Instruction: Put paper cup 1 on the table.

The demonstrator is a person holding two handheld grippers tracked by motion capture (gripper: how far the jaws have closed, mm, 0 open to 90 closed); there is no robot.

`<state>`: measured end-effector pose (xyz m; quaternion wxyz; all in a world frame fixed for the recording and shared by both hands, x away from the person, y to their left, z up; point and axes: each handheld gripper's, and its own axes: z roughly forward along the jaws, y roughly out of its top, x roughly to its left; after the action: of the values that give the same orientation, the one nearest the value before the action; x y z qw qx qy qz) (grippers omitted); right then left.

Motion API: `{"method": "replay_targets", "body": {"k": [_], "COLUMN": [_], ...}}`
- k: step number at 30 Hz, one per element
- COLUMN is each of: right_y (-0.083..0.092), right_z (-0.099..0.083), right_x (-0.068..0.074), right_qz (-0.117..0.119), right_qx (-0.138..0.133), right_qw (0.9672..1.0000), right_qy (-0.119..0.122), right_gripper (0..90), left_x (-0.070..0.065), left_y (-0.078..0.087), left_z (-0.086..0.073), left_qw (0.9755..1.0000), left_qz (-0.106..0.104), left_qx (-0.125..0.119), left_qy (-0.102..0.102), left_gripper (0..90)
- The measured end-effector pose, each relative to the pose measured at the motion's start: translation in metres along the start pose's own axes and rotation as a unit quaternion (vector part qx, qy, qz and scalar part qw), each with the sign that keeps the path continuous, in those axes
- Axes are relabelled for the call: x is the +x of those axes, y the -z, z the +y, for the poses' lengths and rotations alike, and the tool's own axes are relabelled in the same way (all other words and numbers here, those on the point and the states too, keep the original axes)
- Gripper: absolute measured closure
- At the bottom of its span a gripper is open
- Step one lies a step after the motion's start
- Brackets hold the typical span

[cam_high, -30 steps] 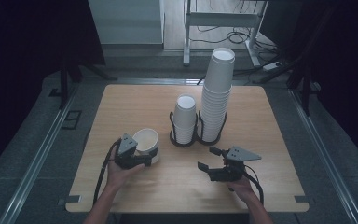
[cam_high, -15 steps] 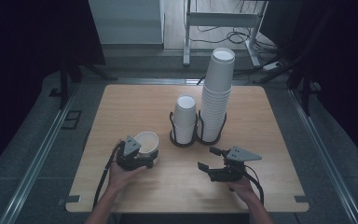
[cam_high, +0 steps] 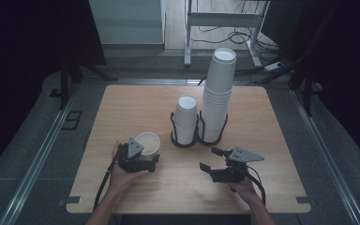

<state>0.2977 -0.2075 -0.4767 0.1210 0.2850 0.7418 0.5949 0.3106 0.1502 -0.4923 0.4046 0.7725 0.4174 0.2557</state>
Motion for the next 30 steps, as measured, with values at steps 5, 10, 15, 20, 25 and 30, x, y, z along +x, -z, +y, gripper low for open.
{"method": "replay_targets", "body": {"k": [5,10,15,20,25,30], "right_y": [0.002,0.004,0.006,0.007,0.007,0.009], "right_z": [0.000,0.001,0.002,0.003,0.004,0.005], "right_x": [0.000,-0.001,-0.001,-0.002,-0.002,-0.003], "right_qz": [-0.001,-0.001,-0.004,-0.005,-0.006,-0.007], "right_qx": [-0.002,-0.006,-0.010,-0.012,-0.014,-0.017], "right_qw": [1.0000,1.0000,0.9999,0.9999,0.9999,0.9998], "right_qy": [0.000,0.000,0.000,0.000,-0.001,-0.002], "right_gripper": [17.6,17.6,17.6,17.6,17.6,17.7], "left_x": [-0.002,0.002,0.006,0.009,0.000,-0.013], "left_y": [0.009,0.024,0.040,0.055,0.067,0.070], "left_z": [-0.002,-0.006,-0.011,-0.007,0.011,0.038], "left_qw": [0.9999,0.9998,0.9996,0.9993,0.9971,0.9934], "left_qz": [-0.003,-0.014,-0.018,-0.017,-0.027,-0.051], "left_qx": [-0.007,-0.012,-0.019,-0.032,-0.071,-0.103], "left_qy": [-0.013,-0.010,-0.004,0.001,0.000,-0.003], "left_gripper": [0.0,0.0,2.0,4.2,7.0,8.1]}}
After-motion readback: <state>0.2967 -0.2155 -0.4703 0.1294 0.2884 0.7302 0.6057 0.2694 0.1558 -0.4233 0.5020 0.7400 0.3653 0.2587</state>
